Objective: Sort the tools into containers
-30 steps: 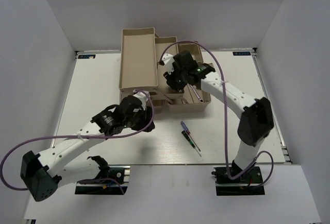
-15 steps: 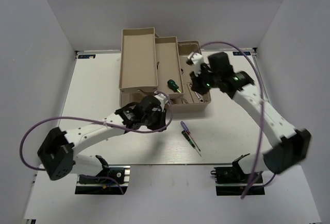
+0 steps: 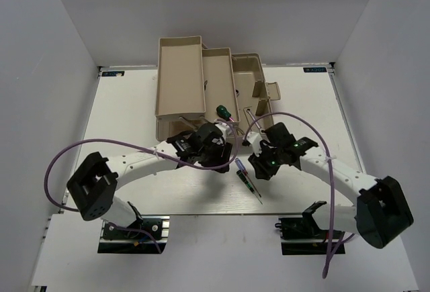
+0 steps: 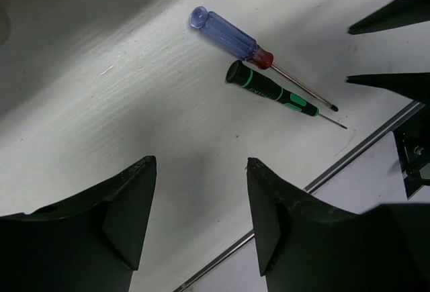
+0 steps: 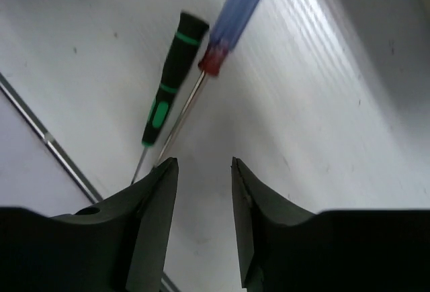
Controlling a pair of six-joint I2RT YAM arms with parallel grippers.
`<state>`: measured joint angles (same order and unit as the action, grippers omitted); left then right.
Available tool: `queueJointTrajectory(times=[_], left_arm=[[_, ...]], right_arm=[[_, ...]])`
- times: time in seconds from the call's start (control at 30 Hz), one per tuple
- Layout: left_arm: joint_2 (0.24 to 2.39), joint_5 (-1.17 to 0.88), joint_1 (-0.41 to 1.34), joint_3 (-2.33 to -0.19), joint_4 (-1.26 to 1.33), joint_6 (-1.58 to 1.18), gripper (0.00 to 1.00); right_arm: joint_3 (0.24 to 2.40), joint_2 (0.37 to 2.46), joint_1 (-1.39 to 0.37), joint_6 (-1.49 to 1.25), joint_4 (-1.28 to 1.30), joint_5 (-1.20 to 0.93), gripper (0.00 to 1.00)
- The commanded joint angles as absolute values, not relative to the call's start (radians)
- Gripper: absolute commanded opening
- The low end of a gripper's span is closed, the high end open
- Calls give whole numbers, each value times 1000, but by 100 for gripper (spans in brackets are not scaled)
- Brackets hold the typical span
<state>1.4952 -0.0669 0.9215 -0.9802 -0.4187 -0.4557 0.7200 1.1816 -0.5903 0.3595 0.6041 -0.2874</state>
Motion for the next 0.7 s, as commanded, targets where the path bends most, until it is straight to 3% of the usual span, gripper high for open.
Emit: queueJointTrajectory(times=[0.0, 0.37, 0.67], left_arm=[[1413, -28, 927, -994, -452, -462, 67], [1200, 52, 927, -856, -525, -592, 67], [1178, 61, 927, -836, -555, -601, 67]], right_arm=[[730, 1238, -621, 286, 428, -273, 44], [678, 1348, -698, -38, 114, -109, 38], [646, 1416, -761, -133, 11, -35, 38]])
